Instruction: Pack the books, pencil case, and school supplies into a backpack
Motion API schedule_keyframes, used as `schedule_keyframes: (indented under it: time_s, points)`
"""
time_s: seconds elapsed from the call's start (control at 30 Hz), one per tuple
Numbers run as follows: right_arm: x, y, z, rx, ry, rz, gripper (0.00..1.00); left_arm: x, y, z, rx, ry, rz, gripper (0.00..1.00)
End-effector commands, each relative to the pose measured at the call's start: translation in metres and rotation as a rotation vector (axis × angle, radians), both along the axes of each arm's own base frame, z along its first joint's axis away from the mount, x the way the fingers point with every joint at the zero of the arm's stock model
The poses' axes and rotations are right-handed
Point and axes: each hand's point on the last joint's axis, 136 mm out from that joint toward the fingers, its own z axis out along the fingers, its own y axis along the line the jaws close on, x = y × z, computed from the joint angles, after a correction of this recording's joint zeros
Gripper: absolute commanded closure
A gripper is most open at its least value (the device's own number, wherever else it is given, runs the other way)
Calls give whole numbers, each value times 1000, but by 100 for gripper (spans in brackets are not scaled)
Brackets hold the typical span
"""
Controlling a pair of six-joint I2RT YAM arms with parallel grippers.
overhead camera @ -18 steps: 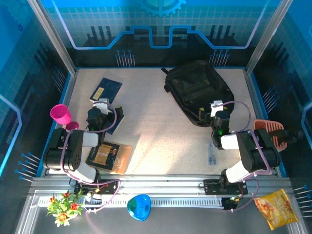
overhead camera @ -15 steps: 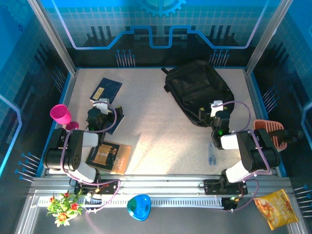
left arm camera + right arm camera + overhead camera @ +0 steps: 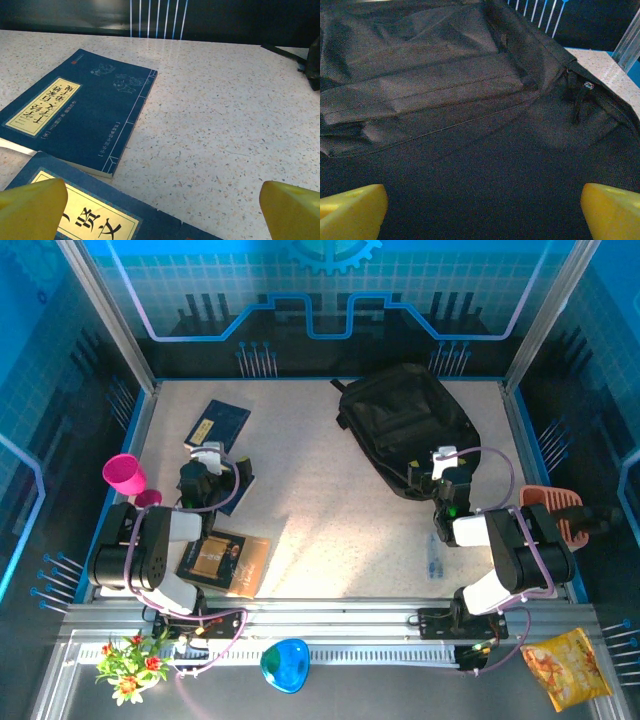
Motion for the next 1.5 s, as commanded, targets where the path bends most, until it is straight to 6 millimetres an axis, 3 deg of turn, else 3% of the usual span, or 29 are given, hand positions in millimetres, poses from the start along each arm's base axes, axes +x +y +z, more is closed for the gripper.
schedule_keyframes:
  time_s: [0.0, 0.43, 0.53, 0.7, 0.83, 1.0, 1.1, 1.17, 1.2, 1.47]
  points:
    - [5, -4, 5, 1, -18, -8, 0, -2, -2, -6, -1, 15, -9, 1]
    - [4, -2, 6, 0, -24, 6, 0, -3, -2, -6, 1, 14, -8, 1]
    - [-1, 5, 18, -18, -61, 40, 0, -5, -1, -2, 5, 0, 2, 1]
    - [-11, 20, 54, -77, -54, 67, 0, -11, -2, 22, 38, -10, 22, 1]
    - [-13, 28, 74, 15, -2, 72, 0, -12, -14, 42, 75, 18, 13, 1]
    - [-10, 35, 83, 204, 132, 13, 0, -14, -28, 81, -90, 0, 19, 1]
    - [-5, 47, 76, 280, 266, 14, 0, -14, -30, 94, -238, 50, 64, 1]
    - [-2, 49, 55, 306, 380, -20, 0, -12, -36, 97, -288, 109, 54, 1]
    - [4, 51, 56, 317, 406, -30, 0, -11, -38, 97, -303, 129, 54, 1]
    - [15, 79, -10, 432, 709, -35, 2, -7, -58, 88, -369, 225, -28, 1]
